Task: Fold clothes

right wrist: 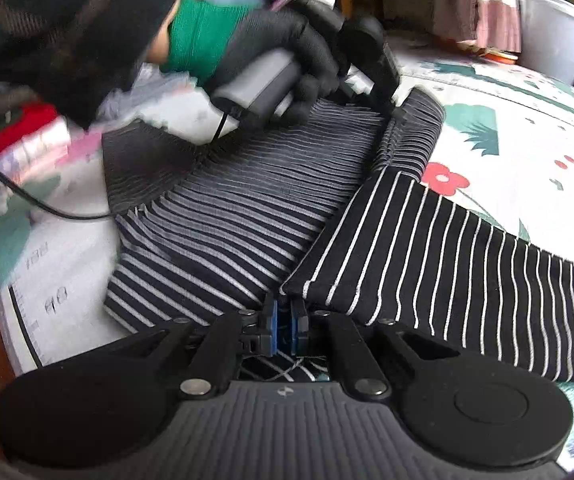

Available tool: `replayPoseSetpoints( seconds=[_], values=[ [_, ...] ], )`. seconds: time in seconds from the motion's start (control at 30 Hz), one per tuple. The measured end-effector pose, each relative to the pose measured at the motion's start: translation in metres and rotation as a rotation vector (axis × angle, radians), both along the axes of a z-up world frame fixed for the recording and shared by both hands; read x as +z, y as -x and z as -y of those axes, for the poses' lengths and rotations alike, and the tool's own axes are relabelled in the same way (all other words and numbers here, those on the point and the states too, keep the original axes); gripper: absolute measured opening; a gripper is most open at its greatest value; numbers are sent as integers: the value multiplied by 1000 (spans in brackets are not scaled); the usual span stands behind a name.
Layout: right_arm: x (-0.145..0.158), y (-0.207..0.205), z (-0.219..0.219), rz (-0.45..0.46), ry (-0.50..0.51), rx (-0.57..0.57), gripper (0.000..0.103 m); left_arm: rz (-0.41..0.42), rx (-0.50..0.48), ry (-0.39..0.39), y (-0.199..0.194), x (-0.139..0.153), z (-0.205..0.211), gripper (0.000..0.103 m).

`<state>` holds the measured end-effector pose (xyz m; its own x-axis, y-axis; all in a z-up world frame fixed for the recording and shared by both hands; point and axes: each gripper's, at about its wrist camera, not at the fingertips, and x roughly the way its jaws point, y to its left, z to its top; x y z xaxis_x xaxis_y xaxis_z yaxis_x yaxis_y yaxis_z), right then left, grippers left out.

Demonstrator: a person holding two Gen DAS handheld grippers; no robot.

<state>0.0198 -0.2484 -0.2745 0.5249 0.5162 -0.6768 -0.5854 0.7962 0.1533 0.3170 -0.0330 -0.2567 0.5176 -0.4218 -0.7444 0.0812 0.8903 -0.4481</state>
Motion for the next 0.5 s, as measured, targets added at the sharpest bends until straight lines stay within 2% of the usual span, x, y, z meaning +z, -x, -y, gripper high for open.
replayPoseSetpoints(
  seconds=[0.27, 0.43, 0.5],
  values=[
    [2, 1, 3, 3, -3, -15, 9, 14, -7, -72, 5, 2, -1, 7],
    [-1, 4, 2, 16, -1, -11, 13, 211, 2, -190, 21, 27, 7, 8],
    [-4, 4, 0, 17, -1, -6, 16, 250, -55, -179, 25, 33, 17, 8]
  ],
)
